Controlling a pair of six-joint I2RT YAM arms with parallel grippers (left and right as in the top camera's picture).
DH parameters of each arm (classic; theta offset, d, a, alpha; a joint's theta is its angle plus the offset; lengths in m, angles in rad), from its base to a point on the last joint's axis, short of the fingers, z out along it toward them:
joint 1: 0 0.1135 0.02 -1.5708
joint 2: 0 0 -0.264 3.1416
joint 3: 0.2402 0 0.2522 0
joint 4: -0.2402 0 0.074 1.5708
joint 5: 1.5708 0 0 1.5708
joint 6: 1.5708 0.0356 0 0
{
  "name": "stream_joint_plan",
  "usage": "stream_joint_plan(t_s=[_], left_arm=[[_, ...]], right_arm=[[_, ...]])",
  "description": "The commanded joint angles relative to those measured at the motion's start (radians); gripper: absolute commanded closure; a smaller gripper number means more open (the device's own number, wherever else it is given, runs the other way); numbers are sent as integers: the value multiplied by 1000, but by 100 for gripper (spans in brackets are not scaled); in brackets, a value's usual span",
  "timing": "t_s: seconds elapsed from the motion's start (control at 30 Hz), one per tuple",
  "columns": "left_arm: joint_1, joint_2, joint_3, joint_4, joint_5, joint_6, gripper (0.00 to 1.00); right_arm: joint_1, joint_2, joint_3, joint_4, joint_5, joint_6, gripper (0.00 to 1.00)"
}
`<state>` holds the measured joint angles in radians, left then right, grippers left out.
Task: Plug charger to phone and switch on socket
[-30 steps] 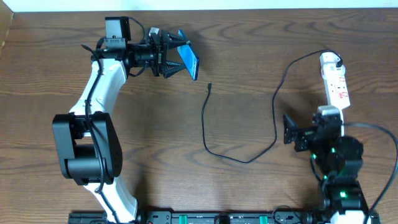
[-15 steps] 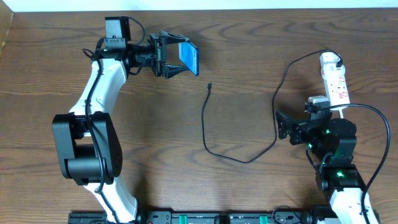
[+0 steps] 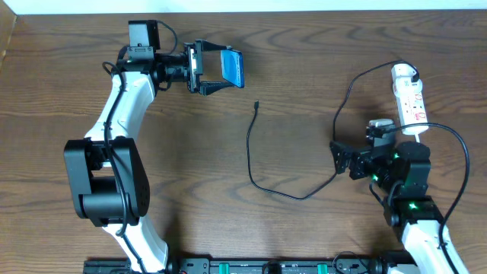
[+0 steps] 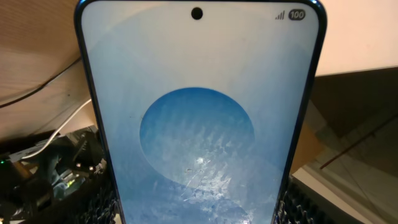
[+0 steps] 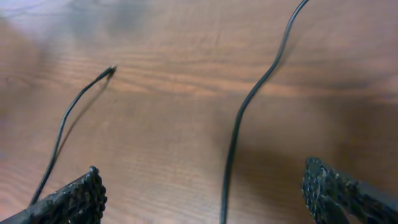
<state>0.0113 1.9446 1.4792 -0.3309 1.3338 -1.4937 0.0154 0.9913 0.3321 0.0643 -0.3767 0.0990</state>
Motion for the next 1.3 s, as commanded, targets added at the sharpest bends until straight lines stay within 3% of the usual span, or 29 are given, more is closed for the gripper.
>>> stream_joint_plan(t_s=[0.0,0.2,0.43,1.27], left_arm=[[2,-38,5,8,55,-13,35],[2,-38,5,8,55,-13,35],[2,-38,5,8,54,-19,35],[2,-38,5,8,54,-95,35]], right_arm=[[5,56,45,-1,-82,40,1],[5,214,232,-130,-124,34,1],[5,431,593,-538,-124,-37,1],[6,445,621,-522,-154,-2,1]])
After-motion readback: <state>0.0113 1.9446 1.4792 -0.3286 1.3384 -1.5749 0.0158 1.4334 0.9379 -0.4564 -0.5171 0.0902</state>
